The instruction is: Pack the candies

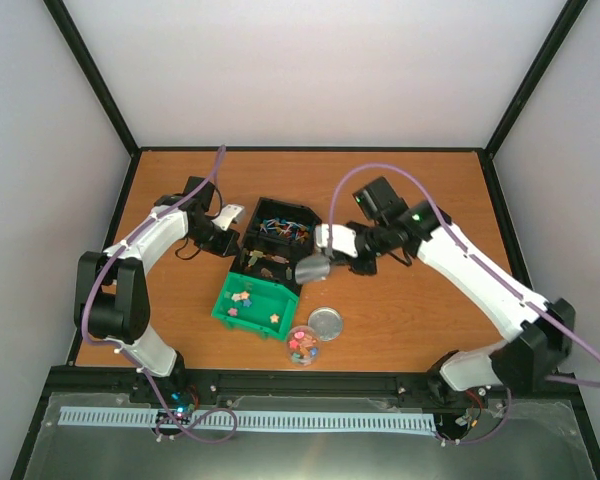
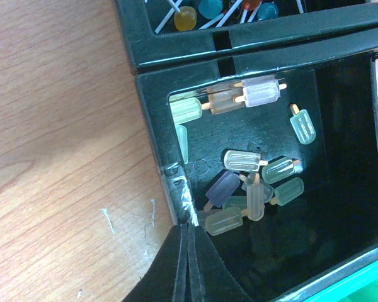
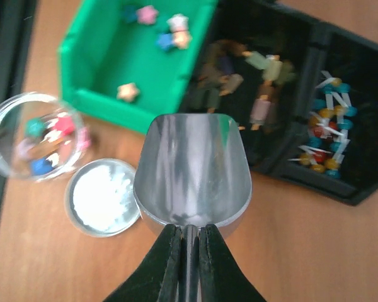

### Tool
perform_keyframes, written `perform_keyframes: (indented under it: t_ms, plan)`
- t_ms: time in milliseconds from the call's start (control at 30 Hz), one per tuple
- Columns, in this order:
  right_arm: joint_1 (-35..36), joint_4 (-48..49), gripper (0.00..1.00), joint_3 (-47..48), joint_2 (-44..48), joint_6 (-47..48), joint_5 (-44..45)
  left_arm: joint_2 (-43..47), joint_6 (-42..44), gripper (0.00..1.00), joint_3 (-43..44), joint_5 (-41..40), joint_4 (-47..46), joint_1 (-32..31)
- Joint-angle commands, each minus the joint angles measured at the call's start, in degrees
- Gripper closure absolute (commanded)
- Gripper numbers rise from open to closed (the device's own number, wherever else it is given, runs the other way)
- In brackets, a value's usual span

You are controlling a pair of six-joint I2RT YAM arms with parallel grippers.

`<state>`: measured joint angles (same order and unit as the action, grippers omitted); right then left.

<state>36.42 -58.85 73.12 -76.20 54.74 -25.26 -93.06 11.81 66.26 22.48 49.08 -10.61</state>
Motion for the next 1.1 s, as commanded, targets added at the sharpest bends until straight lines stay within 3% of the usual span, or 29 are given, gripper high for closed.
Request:
perform_keyframes:
  t_ms: [0,500,900,1067]
  plan:
    - [0.40,2.11,0.97,9.85,-8.17,-14.15,5.28,-1.26,0.74,0.99,-1.75,0.94,2.57,-0.64]
    - [6.97,-4.08,0.97,23.91,-30.23,-20.46,13.93,-1.45,0.57,0.99,-1.65,1.27,2.18,-0.64]
    - [10.24,-7.57,0.97,30.80,-43.12,-14.18,7.72,-2.09,0.46,0.99,-1.54,1.81,1.85,-0.64]
    - [10.51,-2.46,0.97,30.48,-45.87,-16.03,4.77,-2.70,0.40,0.99,-1.82,2.29,1.47,-0.64]
